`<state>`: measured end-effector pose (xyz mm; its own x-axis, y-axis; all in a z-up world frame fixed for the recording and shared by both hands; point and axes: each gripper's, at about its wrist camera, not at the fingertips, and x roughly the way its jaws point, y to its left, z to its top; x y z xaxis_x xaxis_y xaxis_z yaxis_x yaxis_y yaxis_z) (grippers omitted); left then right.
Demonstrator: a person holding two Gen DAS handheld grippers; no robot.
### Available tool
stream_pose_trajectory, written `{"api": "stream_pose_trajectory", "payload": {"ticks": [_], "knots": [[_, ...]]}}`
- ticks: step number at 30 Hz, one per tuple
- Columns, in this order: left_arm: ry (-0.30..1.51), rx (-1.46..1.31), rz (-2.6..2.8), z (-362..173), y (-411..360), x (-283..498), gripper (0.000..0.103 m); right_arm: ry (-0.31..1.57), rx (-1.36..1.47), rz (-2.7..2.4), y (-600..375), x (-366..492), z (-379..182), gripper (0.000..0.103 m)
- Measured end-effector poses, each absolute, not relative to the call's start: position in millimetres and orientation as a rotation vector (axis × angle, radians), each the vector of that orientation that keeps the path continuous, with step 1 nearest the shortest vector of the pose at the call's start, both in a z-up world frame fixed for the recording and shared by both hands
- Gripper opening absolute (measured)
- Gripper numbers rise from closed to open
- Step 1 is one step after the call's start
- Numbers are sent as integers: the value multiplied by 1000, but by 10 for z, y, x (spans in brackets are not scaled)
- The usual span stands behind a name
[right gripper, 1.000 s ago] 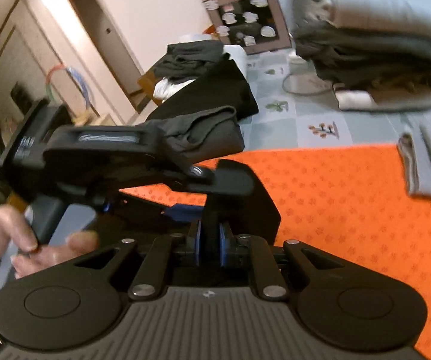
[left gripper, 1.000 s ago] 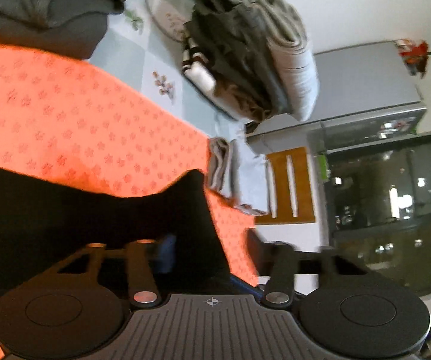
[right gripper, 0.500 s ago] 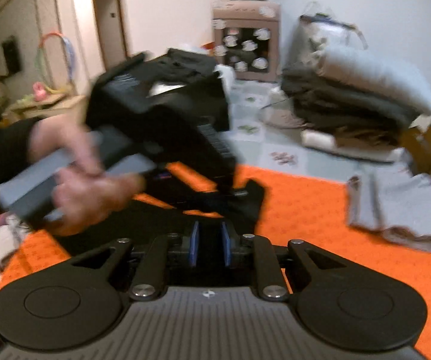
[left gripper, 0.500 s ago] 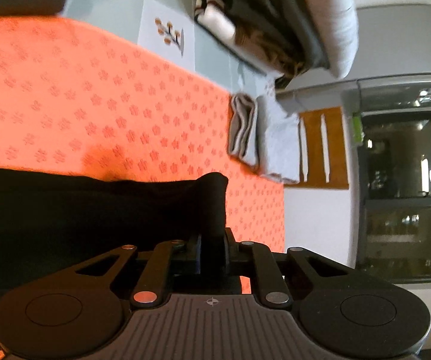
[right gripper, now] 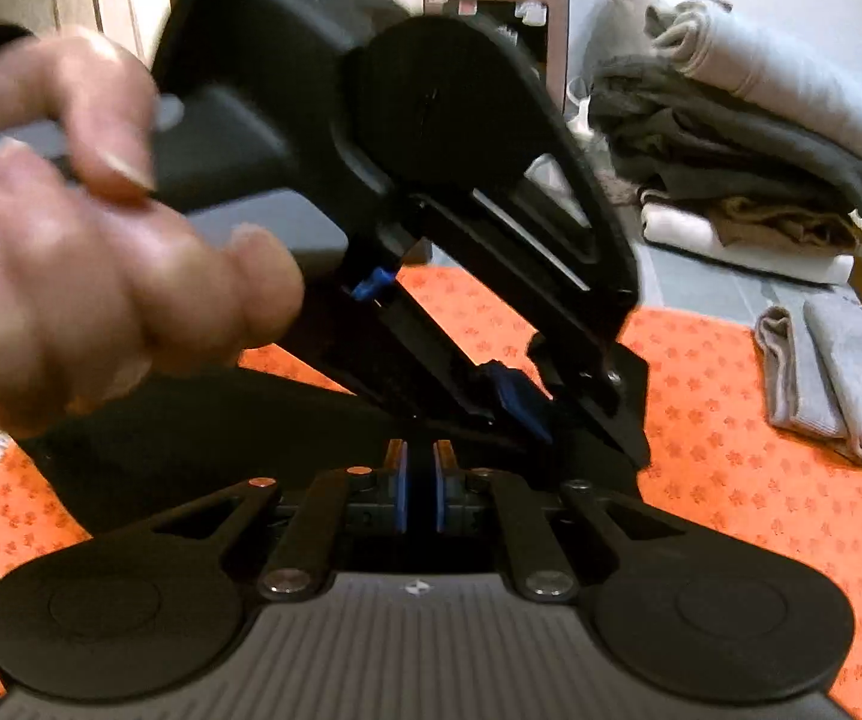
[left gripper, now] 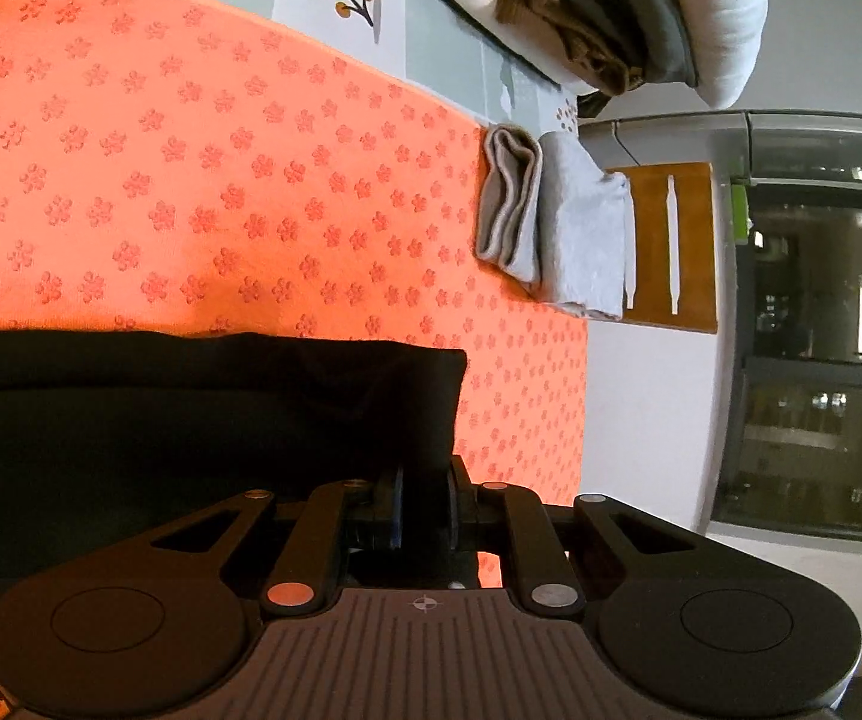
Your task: Fold clothes
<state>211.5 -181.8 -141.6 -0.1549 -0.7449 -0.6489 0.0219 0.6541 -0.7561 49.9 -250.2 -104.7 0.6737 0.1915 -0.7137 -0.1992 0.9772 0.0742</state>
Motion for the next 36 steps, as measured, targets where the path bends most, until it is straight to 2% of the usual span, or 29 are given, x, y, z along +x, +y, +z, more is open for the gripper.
{"api": "stream_pose_trajectory", "payload": {"ticks": [8, 14, 15, 18, 19, 28, 36], "knots": [[1555, -571, -737, -1357, -1765, 2081, 15, 1011, -17, 277, -2468, 307, -1242, 10], [1506, -593, -741, -1279, -1521, 2049, 14, 980, 16, 308, -2571, 80, -1106, 14], [1494, -598, -742, -1254, -1460, 2044, 14, 963, 31, 318, -2602, 33, -1020, 17], [1464, -602, -765, -1184, -1205, 2023, 14, 922, 37, 324, -2735, -110, -835, 35], [1455, -601, -774, -1162, -1115, 2017, 14, 917, 44, 324, -2784, -167, -783, 37], [1408, -605, -794, -1170, -175, 1955, 12, 916, 172, 222, -3223, -450, -617, 38], [1365, -605, -735, -1305, 327, 2044, 12, 923, 168, 210, -3217, -430, -646, 38]]}}
